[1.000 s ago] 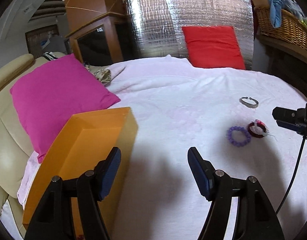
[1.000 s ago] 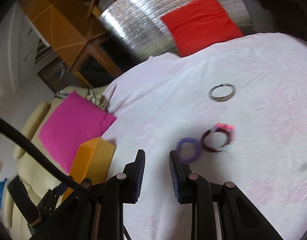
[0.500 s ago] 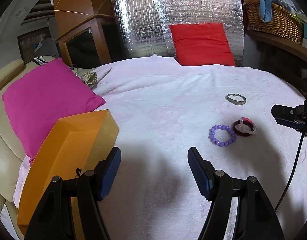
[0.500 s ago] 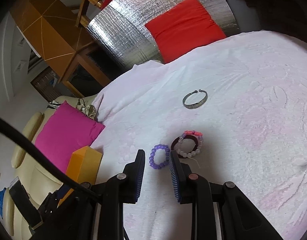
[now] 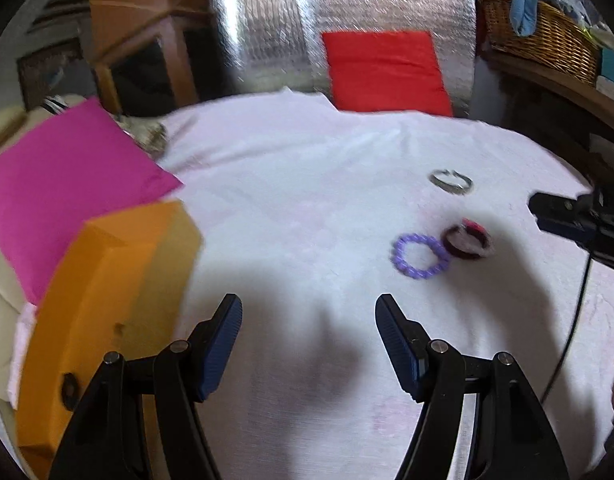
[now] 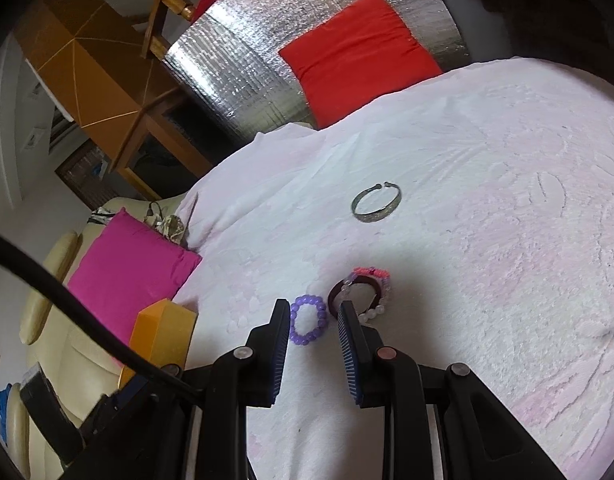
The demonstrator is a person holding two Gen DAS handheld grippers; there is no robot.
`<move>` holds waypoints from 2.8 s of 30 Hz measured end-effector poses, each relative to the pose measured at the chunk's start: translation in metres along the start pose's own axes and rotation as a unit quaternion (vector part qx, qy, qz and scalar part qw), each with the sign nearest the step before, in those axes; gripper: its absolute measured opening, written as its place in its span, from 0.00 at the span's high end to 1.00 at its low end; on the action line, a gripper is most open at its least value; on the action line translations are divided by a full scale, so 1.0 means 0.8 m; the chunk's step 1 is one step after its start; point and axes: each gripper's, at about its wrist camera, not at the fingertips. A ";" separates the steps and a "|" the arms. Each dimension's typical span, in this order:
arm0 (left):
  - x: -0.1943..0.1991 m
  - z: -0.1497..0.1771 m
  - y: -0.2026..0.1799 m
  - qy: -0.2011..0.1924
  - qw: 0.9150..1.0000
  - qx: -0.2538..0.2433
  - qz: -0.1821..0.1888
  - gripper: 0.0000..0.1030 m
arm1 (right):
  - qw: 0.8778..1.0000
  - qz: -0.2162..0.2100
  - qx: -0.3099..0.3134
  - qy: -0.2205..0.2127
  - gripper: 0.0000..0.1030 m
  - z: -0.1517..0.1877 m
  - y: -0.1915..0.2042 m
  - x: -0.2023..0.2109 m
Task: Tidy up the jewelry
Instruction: 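Move the left tool to the purple bead bracelet while the right tool approaches the silver bangle, then grasp the purple bead bracelet with the left tool while the right tool grasps the silver bangle, then carry the purple bracelet and silver bangle over the orange tray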
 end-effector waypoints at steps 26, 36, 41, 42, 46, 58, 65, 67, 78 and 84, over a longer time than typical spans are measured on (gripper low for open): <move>-0.117 -0.021 -0.034 0.044 0.985 0.003 0.164 0.32 | 0.992 0.097 -0.077 0.013 0.74 -0.101 -0.073 -0.131; -0.124 -0.019 -0.056 0.053 0.981 -0.024 0.187 0.32 | 0.986 0.161 -0.021 0.031 0.74 -0.106 -0.060 -0.182; -0.130 -0.020 -0.056 0.059 0.976 -0.007 0.209 0.36 | 0.980 0.193 0.038 0.027 0.84 -0.100 -0.046 -0.190; -0.134 -0.022 -0.057 0.062 0.975 -0.006 0.211 0.41 | 0.978 0.200 0.050 0.026 0.90 -0.098 -0.045 -0.190; -0.143 -0.023 -0.058 0.064 0.975 -0.004 0.212 0.62 | 0.977 0.205 0.048 0.019 0.96 -0.097 -0.052 -0.182; -0.125 -0.032 -0.046 0.056 0.975 0.002 0.215 0.91 | 0.974 0.226 0.026 0.018 0.96 -0.084 -0.086 -0.111; -0.100 -0.029 -0.029 0.052 0.975 0.018 0.217 0.91 | 0.974 0.226 0.004 0.013 0.96 -0.062 -0.097 -0.056; -0.091 -0.025 -0.022 0.050 0.975 0.021 0.213 0.91 | 0.976 0.220 0.002 0.006 0.96 -0.056 -0.092 -0.040; -0.038 -0.014 0.004 0.026 0.979 0.040 0.197 0.91 | 0.990 0.139 -0.015 -0.004 0.96 -0.009 -0.035 0.010; -0.013 -0.024 0.024 0.004 0.983 0.060 0.174 0.91 | 0.995 0.099 -0.001 0.013 0.96 0.010 0.003 0.000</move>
Point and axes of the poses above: each gripper's, at about its wrist camera, not at the fingertips, and x roughly against the way its jaws point, y to its left, z to its underside, and after that the axes turned 6 degrees about -y, right-handed
